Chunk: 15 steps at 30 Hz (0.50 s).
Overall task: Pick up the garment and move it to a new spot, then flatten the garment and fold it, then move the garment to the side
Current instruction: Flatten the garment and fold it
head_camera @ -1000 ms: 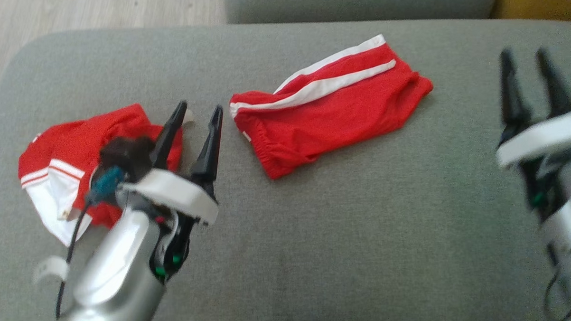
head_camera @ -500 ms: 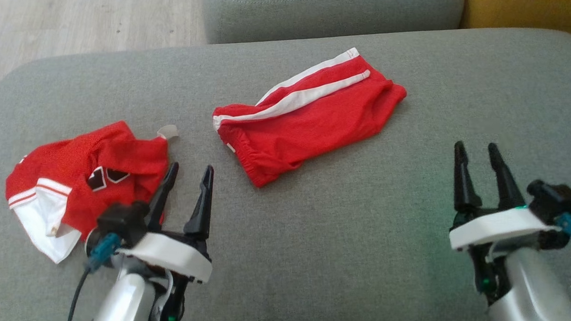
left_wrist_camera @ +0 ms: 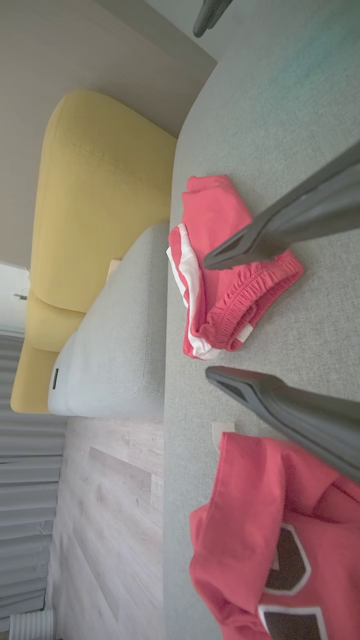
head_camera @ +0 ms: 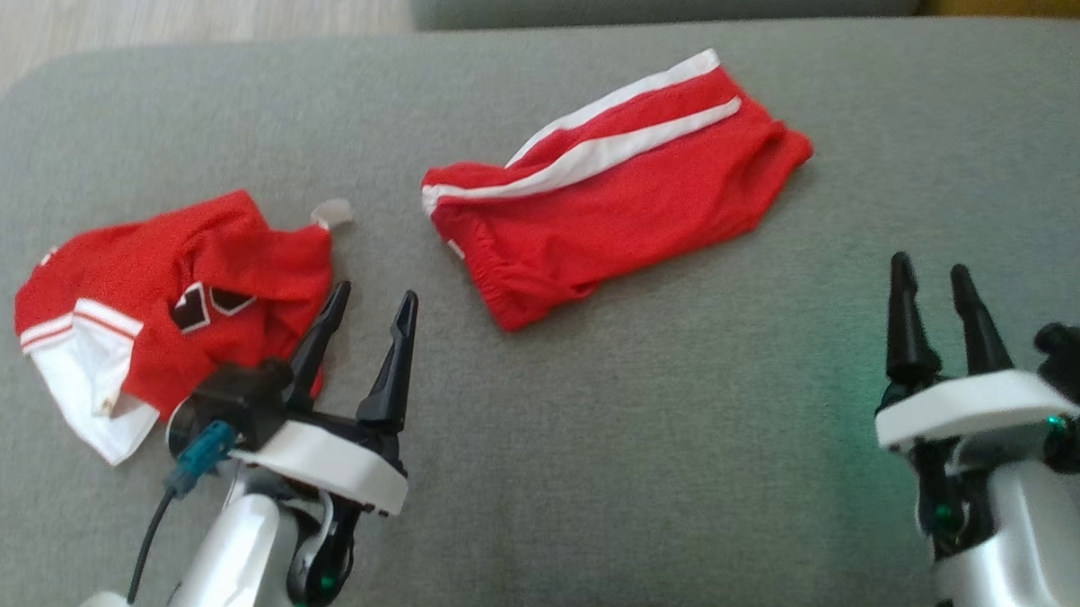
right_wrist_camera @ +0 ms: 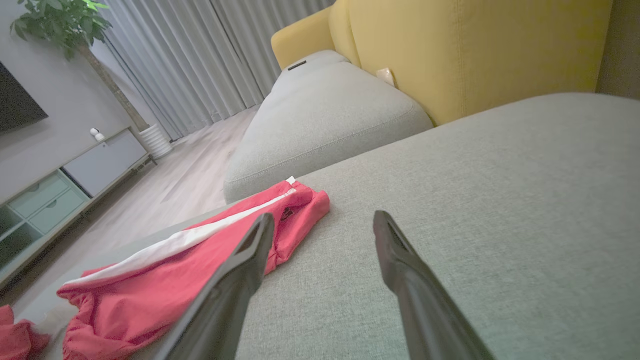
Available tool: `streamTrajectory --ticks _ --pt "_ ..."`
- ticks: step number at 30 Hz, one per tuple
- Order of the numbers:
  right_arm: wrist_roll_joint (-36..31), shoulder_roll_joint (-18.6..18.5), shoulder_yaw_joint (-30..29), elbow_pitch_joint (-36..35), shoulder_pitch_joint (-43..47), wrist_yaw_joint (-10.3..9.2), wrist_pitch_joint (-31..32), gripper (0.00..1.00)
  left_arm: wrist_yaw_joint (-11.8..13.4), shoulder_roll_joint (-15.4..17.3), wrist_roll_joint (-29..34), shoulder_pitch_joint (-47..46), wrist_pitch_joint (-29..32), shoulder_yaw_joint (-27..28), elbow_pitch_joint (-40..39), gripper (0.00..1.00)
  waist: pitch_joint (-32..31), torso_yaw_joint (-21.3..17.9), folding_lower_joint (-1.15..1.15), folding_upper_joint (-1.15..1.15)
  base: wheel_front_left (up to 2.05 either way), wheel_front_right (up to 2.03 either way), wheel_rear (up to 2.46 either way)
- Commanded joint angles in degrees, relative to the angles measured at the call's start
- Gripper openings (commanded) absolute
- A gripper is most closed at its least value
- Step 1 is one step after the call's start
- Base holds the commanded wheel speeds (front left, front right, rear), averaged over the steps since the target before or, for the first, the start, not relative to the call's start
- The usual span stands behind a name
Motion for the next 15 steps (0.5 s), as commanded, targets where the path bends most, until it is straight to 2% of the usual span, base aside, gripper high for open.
streamTrajectory --ticks 1,8,15 --pt "1.42 0.4 0.26 -2.17 -3.71 -0.06 1.04 1.0 -0.35 -0.06 0.41 -2.89 -0.7 1.81 -1.56 1.0 2.0 1.5 0.01 0.0 0.0 0.0 0.0" --pt "9.37 1.55 -5.7 1.57 -11.18 -0.06 9.04 1.0 -0.99 -0.2 0.53 -5.22 -0.7 0.61 -0.21 1.0 6.71 5.69 0.01 0.0 0.0 0.0 0.0" --pt "15.47 1.83 -14.7 11.26 -21.05 -0.06 18.92 1.0 -1.21 -0.22 -0.33 -8.05 -0.7 -0.62 0.22 1.0 10.37 9.66 0.01 0.0 0.0 0.0 0.0"
